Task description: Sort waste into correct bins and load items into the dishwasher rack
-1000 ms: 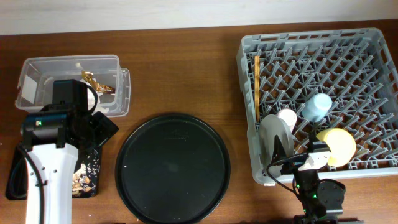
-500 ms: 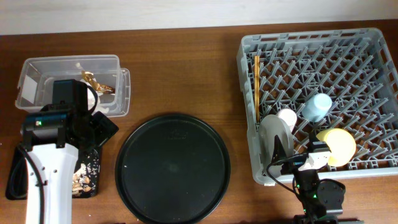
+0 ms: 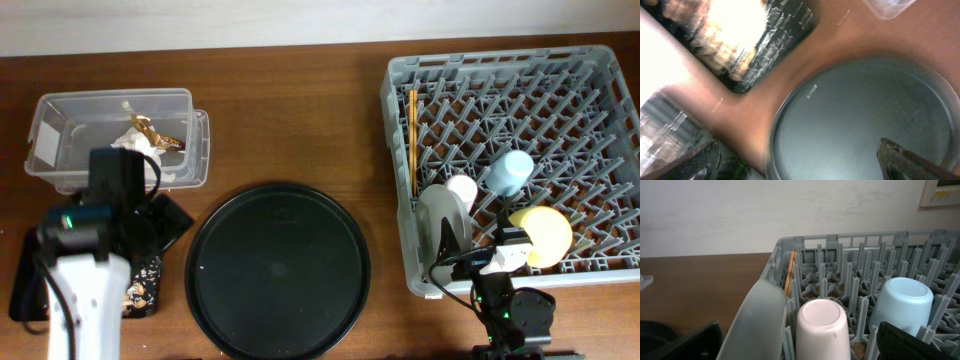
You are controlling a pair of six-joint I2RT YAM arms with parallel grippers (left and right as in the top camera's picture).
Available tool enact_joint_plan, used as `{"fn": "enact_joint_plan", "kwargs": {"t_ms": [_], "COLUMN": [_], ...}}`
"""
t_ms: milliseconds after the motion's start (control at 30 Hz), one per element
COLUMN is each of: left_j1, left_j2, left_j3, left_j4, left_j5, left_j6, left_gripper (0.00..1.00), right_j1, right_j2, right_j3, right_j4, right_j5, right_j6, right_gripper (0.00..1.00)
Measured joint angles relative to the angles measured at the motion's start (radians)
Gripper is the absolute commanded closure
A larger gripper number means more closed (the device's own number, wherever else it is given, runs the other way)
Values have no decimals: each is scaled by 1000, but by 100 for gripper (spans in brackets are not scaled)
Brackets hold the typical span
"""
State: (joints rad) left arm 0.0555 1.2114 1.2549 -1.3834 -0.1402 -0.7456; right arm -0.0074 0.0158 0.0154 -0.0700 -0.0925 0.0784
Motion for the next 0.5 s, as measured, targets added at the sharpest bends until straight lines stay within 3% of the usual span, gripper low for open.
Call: {"fn": "enact_joint_plan", "kwargs": {"t_ms": [100,233,500], "left_j1": [-61,-96,-97], "left_j2": [-247,-626,-936], "left_j3": [-335,-717,-978], "left_j4": [340,726,1000], "left_j5": [9,58,62], "left_j6": [4,102,206], "left_gripper": [1,1,1], "right_j1": [1,1,1], "right_j2": [-3,-4,-4], "right_j3": [-1,-1,-1], "right_j4": [0,0,0], "right_j5": [3,4,6], "right_j6": [0,0,0], "right_gripper": [1,1,1]}}
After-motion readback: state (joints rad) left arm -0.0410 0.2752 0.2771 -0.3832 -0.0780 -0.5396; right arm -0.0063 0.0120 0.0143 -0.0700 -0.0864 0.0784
